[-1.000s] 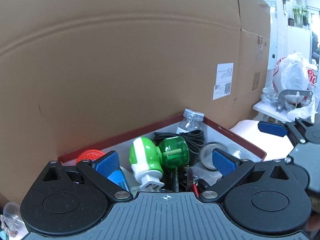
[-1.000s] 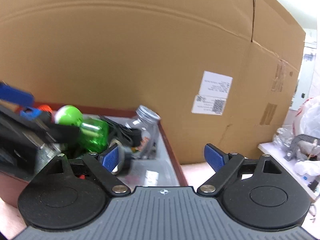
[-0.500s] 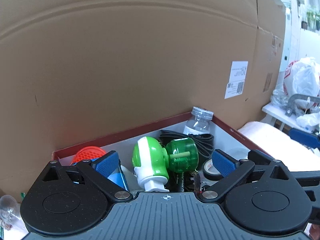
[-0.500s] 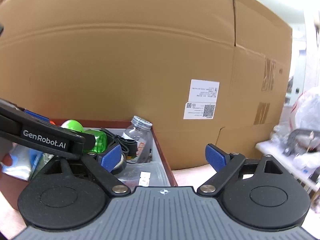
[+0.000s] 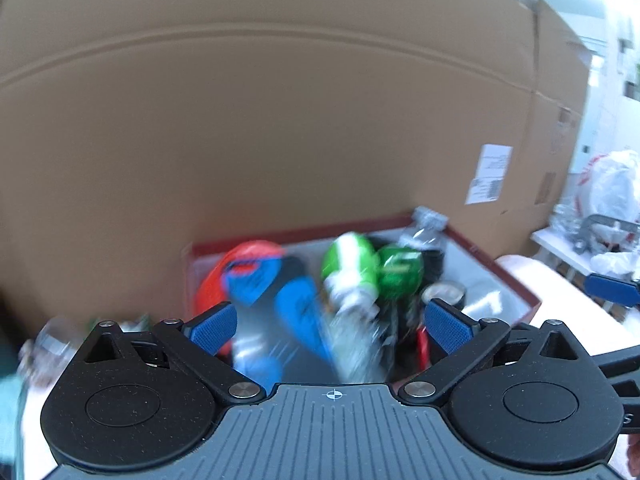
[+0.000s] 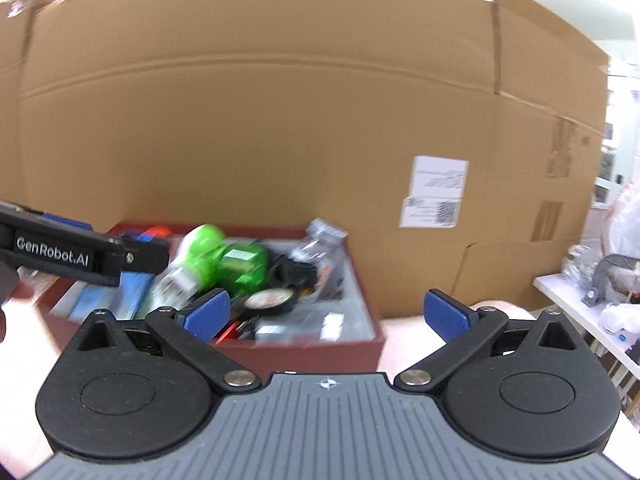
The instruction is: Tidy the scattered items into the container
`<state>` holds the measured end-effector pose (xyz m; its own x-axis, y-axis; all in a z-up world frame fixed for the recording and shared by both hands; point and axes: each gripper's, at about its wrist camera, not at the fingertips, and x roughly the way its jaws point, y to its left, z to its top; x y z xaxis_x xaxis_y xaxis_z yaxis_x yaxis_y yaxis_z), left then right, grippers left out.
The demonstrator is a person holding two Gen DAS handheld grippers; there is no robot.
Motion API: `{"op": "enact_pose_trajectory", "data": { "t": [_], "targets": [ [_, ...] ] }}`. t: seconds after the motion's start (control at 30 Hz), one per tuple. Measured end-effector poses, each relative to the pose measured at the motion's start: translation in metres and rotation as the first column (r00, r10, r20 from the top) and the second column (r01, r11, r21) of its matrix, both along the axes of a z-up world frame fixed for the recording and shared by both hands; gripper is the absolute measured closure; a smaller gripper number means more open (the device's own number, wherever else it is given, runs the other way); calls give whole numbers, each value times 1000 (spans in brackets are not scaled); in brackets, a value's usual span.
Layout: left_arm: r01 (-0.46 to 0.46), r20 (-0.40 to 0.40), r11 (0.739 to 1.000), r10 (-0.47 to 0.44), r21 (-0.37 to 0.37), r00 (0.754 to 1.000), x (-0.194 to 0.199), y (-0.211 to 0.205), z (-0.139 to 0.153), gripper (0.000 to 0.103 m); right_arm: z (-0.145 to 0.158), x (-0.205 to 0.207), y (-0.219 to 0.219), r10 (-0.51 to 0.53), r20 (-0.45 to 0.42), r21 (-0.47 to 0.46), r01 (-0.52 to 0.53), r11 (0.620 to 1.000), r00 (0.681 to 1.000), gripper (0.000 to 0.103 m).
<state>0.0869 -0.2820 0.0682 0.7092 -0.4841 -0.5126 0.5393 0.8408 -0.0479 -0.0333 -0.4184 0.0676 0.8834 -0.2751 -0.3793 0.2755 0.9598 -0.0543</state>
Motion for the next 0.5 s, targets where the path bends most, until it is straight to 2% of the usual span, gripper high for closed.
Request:
{"op": "enact_pose_trajectory", "data": {
  "t": [0.13,0.27,0.4,0.5],
  "targets": [
    [-86,-19,996,86,3,996,-25,25,-9,0,2,-13,15,45,-65,-11,-45,999,997,0],
    [-134,-48,991,135,31,990,-46,41,-16,0,1,-25,28,71,-107,-16,-73,997,992,0],
    [-147,-46,988,150,56,988,-64,42,-20,0,1,-36,34,49,-131,-19,-52,998,990,0],
    [-147,-31,986,150,84,988,-74,39,-21,0,0,-43,33,45,-137,15,-44,999,990,0]
  ]
}}
